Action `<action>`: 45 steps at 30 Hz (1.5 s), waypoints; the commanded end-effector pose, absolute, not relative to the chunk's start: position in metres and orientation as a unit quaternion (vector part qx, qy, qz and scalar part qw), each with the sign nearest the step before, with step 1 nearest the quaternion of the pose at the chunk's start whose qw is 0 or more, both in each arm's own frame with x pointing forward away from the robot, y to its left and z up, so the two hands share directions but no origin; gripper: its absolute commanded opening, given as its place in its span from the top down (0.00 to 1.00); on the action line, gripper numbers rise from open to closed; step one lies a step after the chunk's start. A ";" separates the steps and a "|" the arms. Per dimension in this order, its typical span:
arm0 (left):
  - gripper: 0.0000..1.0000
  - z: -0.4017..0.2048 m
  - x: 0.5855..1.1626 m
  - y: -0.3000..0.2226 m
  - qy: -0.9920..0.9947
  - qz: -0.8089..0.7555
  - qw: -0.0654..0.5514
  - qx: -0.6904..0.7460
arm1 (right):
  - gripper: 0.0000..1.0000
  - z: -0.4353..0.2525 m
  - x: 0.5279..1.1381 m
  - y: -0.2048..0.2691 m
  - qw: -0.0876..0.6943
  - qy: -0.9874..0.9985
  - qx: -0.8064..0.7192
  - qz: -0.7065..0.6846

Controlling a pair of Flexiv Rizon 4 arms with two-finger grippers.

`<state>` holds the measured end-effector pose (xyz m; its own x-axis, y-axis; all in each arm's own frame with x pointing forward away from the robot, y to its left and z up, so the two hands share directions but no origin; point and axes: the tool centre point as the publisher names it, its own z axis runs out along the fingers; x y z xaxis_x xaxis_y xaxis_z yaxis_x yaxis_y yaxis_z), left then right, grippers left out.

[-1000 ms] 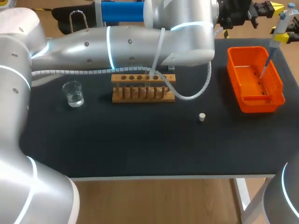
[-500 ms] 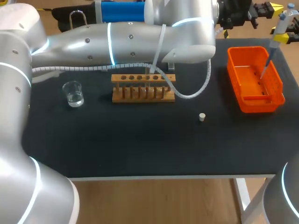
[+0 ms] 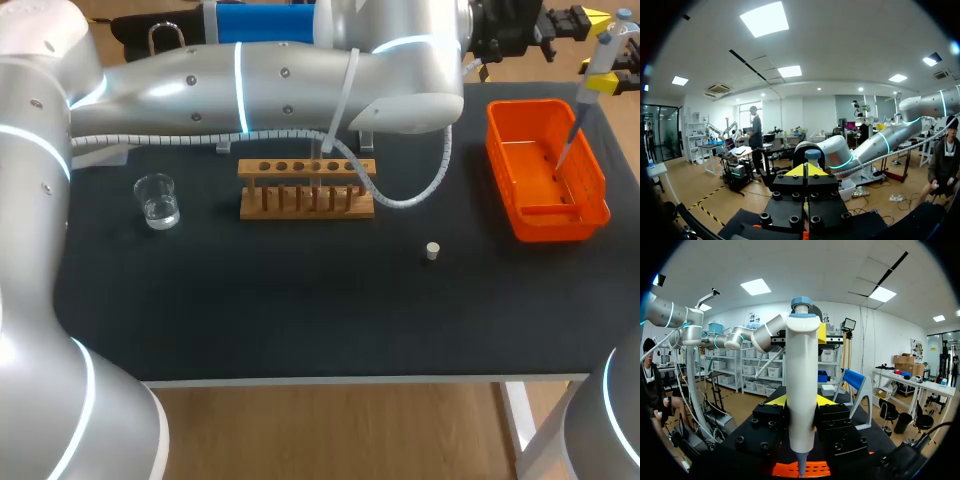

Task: Invert the test tube, pick up the pipette, mount the tip to pipette, aspirate from beaker and dispense into the tube, eject the tip, return the pipette, and cap with the stopper.

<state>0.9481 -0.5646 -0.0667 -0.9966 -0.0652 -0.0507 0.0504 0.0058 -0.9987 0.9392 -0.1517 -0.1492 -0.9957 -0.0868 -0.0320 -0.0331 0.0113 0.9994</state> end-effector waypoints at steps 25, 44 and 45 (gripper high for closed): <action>1.00 -0.081 0.942 -0.564 0.707 -0.706 0.027 -0.009 | 1.00 -0.146 0.939 -0.151 0.018 -0.712 0.042 -0.701; 1.00 -0.089 0.940 -0.566 0.708 -0.706 0.013 -0.004 | 1.00 -0.146 0.939 -0.151 0.018 -0.712 0.042 -0.701; 1.00 -0.090 0.940 -0.565 0.708 -0.706 0.012 -0.004 | 1.00 -0.146 0.939 -0.151 0.018 -0.712 0.042 -0.701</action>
<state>0.9401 -0.5642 -0.0814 -0.9995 -0.0289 -0.0129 0.0129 0.0027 -0.9999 0.9378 -0.1526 -0.1538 -0.9958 -0.0852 -0.0329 -0.0340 0.0109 0.9994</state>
